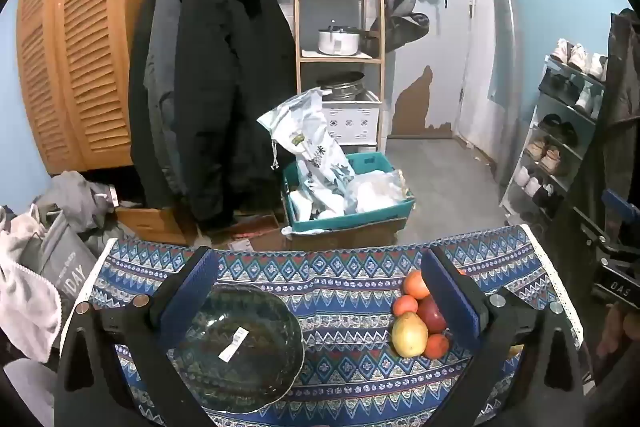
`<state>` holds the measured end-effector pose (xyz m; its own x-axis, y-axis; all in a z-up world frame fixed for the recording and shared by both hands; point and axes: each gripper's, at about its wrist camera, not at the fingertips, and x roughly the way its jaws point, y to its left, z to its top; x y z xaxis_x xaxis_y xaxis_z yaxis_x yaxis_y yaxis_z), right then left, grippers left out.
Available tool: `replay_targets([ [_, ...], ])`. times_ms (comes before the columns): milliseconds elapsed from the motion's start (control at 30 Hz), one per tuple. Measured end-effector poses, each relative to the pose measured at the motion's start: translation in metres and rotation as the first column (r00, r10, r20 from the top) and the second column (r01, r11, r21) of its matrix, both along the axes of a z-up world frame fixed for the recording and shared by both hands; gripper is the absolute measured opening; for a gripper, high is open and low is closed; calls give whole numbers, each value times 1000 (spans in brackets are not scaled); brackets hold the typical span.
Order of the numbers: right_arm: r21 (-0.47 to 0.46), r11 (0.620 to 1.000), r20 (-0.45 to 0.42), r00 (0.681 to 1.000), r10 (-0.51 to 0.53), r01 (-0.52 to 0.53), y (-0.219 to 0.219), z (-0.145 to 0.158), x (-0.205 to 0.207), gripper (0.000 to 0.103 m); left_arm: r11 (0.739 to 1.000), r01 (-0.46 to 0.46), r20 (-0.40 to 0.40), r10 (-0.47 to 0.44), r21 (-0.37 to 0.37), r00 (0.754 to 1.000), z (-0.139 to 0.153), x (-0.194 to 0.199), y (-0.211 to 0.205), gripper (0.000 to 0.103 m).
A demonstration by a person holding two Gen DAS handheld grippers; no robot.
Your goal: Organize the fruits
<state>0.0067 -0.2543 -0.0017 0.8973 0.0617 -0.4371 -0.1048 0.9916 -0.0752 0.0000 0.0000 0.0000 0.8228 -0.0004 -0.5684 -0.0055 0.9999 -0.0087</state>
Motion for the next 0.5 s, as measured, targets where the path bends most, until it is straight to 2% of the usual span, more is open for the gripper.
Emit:
replay_targets([
  [500,-5,1000,-11,1000,2,-2,2,-1,1,100,1000,-4,-5,4,-13,1000,0,1,0,102],
])
